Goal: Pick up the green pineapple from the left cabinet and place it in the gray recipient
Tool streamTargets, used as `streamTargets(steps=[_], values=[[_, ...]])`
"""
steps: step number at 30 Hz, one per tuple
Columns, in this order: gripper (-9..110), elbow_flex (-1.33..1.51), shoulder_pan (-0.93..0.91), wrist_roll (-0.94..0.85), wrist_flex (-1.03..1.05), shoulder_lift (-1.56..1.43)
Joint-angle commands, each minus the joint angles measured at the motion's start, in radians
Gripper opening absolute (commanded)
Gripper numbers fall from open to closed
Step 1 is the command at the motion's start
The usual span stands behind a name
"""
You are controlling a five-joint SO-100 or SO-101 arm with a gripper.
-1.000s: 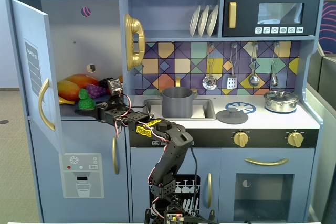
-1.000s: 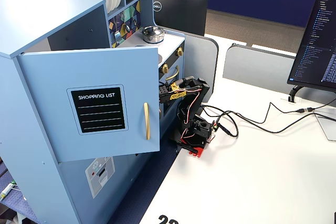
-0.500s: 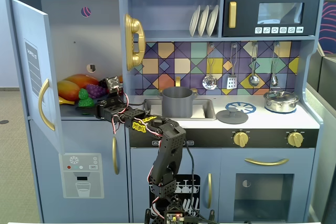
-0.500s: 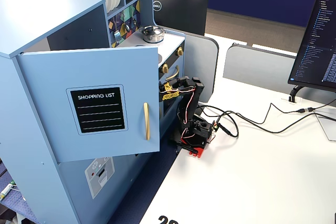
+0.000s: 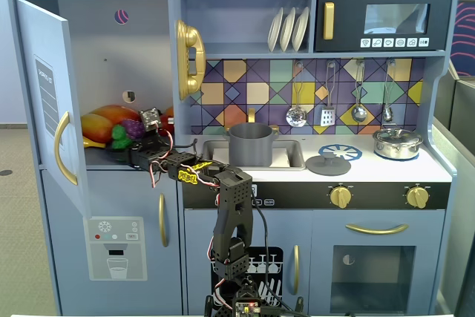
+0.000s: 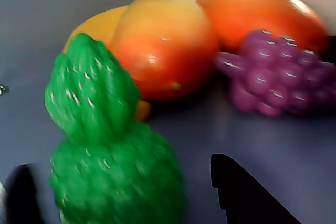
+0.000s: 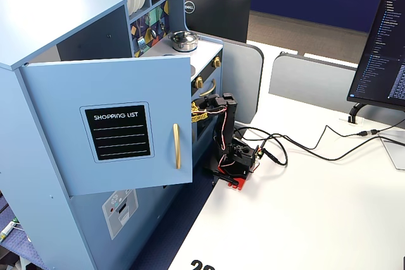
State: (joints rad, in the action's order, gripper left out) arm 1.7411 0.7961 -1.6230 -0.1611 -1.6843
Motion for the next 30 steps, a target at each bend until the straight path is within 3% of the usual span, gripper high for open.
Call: streamTargets(steps=[1, 8, 18, 24, 30], values=[[0, -0.083, 0.035, -0.037, -0.015, -0.008], [0, -0.087, 0.061, -0.104, -0.017, -0.127], [0, 0.302, 0.074, -0.221, 0.166, -0.825], [0, 0.433, -0.101, -0.175, 0.321, -1.226], [0, 0.419, -0.423, -0.061, 0.440, -1.353]])
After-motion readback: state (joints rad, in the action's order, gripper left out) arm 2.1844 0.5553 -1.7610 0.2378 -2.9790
